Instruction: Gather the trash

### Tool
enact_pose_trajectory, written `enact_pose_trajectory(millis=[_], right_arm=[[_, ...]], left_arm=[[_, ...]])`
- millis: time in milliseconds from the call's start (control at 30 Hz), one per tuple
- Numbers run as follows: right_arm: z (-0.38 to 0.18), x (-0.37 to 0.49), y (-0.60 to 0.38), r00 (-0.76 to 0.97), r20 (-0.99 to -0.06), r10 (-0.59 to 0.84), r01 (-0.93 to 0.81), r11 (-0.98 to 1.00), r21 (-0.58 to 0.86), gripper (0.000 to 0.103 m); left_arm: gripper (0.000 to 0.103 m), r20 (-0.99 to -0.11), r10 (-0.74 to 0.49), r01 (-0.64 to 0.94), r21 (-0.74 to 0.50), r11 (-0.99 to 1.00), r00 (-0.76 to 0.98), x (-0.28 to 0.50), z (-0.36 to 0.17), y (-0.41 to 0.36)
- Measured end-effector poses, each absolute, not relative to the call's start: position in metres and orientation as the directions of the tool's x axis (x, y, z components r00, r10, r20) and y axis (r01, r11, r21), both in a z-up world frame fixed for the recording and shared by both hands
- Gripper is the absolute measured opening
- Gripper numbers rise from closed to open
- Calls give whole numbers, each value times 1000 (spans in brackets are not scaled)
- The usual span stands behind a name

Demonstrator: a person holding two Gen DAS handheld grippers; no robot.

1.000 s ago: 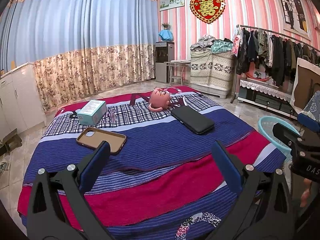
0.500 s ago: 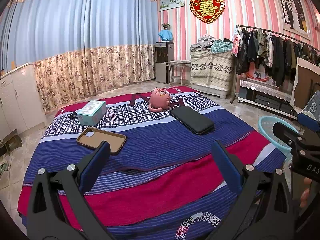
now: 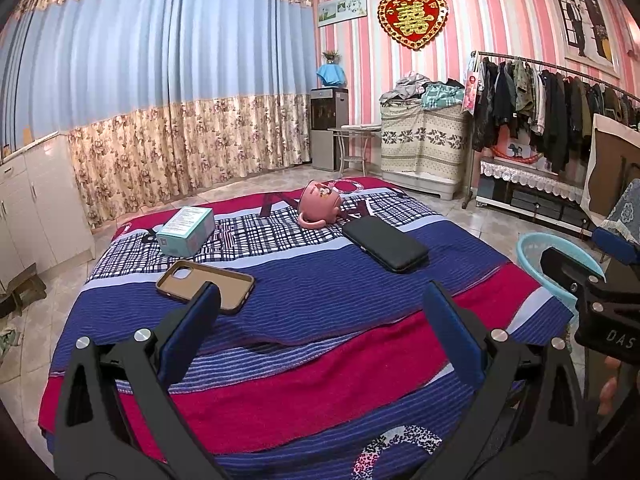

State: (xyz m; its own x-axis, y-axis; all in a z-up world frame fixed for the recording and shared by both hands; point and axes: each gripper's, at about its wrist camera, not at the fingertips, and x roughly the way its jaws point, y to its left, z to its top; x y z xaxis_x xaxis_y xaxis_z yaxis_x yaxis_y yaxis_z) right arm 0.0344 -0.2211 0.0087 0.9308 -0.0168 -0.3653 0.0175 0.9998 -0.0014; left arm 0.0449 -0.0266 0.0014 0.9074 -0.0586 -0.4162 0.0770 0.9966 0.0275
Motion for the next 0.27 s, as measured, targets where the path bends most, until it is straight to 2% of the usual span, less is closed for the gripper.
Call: enact_pose_trajectory(millis=[267], right_arm=[[7,36,-223,929,-370,-16,18,1000,3,98]], left_arm=[[98,-420,-66,83,23,996,905,43,5,-24]])
